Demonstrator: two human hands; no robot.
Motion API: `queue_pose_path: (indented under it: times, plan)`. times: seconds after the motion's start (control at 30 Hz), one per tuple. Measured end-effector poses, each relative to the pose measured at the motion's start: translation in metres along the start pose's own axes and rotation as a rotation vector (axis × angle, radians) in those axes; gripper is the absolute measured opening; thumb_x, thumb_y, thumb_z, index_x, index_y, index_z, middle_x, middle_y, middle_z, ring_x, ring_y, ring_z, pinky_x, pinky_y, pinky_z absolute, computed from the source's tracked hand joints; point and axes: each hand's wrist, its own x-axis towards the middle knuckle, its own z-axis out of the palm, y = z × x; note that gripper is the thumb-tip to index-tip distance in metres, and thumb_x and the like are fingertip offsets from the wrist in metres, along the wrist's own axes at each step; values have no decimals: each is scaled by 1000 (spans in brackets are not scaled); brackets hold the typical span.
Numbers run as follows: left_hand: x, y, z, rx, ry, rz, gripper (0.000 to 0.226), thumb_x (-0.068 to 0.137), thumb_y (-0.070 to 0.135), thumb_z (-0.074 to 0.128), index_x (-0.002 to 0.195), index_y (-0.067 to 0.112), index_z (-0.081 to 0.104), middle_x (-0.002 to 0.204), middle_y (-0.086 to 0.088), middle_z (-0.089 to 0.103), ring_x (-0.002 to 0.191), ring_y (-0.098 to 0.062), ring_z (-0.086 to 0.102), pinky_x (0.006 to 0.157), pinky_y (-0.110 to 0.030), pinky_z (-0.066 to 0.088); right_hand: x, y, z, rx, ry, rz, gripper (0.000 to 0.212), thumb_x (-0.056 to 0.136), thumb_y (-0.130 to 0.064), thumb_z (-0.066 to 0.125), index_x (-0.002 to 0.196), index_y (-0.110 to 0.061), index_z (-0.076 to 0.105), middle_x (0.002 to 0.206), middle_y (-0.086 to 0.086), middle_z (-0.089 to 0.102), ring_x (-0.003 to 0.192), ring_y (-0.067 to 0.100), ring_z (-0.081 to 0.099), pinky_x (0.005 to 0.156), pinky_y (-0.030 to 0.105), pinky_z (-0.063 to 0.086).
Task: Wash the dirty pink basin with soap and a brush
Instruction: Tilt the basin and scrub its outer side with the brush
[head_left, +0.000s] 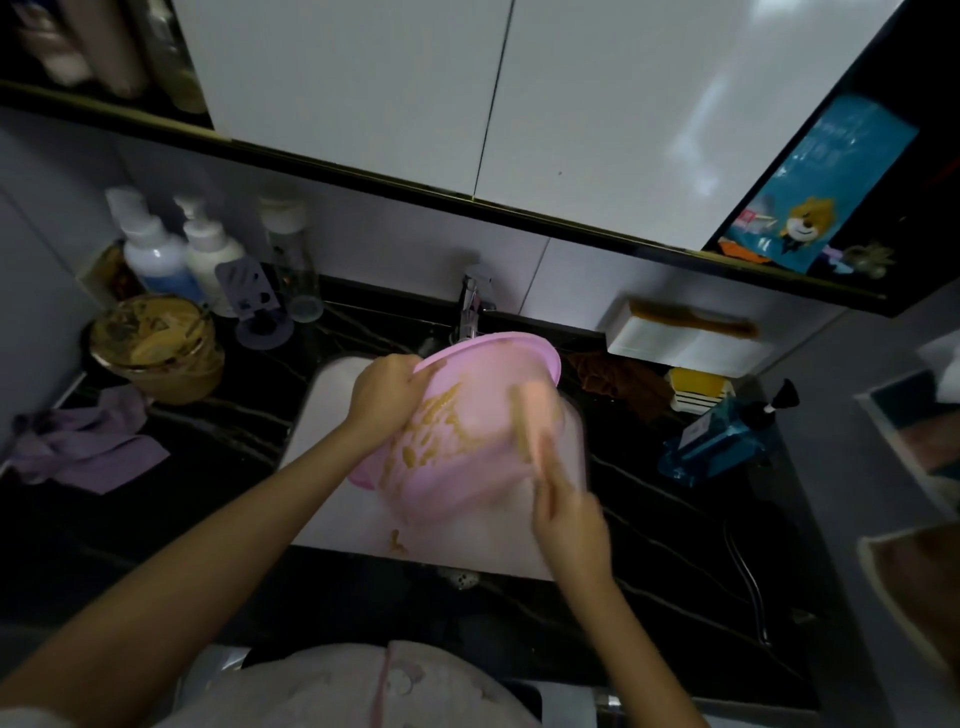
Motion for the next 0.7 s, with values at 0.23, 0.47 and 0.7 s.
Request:
queue_pose_path:
  times: [0.23,0.47,0.7]
  plan:
    - [3,-5,-5,-15,10,-37,47,94,42,50,57,13,46,60,-4,53,66,-29,55,57,-33,35,-9,-48,26,408,-17,74,49,100,-32,36,146,-43,24,93,12,68,83,28,65,72,36,52]
    - [7,-5,-2,-17,14,-33,48,94,41,50,56,11,49,59,-5,54,62,-27,54,54,-31,33,13,-28,23,550,115,309,40,102,-33,34,139,-47,31,103,-5,60,96,13,59,78,23,42]
    - [7,-3,0,-12,8,-21,48,94,41,50,56,13,49,55,-1,51,60,-26,53,53,-30,32,18,-16,39,545,98,503,44,101,-31,31,146,-33,33,106,18,67,85,27,63,78,33,50]
